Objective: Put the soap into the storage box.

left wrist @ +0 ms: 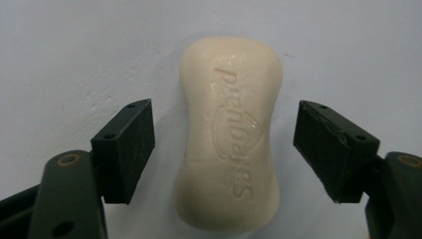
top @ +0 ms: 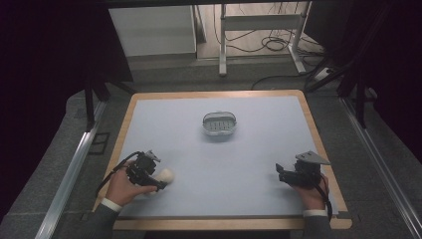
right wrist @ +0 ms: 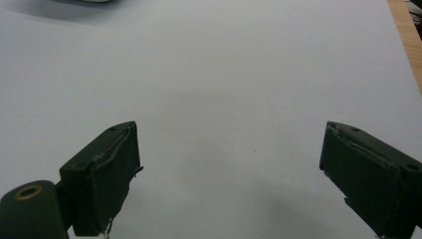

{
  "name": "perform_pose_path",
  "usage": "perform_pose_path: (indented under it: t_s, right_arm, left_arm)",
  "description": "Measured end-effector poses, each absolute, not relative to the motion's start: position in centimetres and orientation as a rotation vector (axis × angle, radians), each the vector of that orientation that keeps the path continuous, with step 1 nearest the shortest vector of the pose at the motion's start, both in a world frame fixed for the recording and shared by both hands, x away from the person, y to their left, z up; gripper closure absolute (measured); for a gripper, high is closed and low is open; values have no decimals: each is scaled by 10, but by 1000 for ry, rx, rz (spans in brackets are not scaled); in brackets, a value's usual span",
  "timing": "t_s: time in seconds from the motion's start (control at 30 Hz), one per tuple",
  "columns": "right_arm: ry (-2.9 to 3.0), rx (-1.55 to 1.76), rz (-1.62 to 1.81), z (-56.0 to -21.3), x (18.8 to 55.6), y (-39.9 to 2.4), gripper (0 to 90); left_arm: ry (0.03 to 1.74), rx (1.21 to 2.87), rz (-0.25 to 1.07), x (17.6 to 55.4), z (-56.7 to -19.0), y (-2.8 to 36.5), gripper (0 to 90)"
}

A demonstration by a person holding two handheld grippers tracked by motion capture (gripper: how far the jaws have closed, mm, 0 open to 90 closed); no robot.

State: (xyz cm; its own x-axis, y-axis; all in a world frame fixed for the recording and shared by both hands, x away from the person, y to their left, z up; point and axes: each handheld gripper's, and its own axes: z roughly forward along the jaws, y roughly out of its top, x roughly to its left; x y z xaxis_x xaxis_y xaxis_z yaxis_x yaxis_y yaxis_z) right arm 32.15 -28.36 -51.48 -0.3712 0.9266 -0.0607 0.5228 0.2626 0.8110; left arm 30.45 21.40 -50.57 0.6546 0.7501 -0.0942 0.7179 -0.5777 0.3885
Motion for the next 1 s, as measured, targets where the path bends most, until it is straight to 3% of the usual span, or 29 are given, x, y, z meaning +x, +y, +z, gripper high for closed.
perform_pose_path:
  t_s: [0.2,0.3,0.63,1.0]
  right_arm:
    - [1995,1307,974,-515,321,-284,85]
    - [1993,1311,972,-515,322,-285,85]
    - [1985,1307,970,-515,321,-284,88]
    - [1967,1297,979,-514,320,-285,93]
  left_arm:
    - [1155,2515,109,304,-513,211,347]
    - [1133,2532,99,303,-514,210,485]
    - [1099,2577,116,302,-509,208,497]
    - [1091,2505,131,309,-484,224,497]
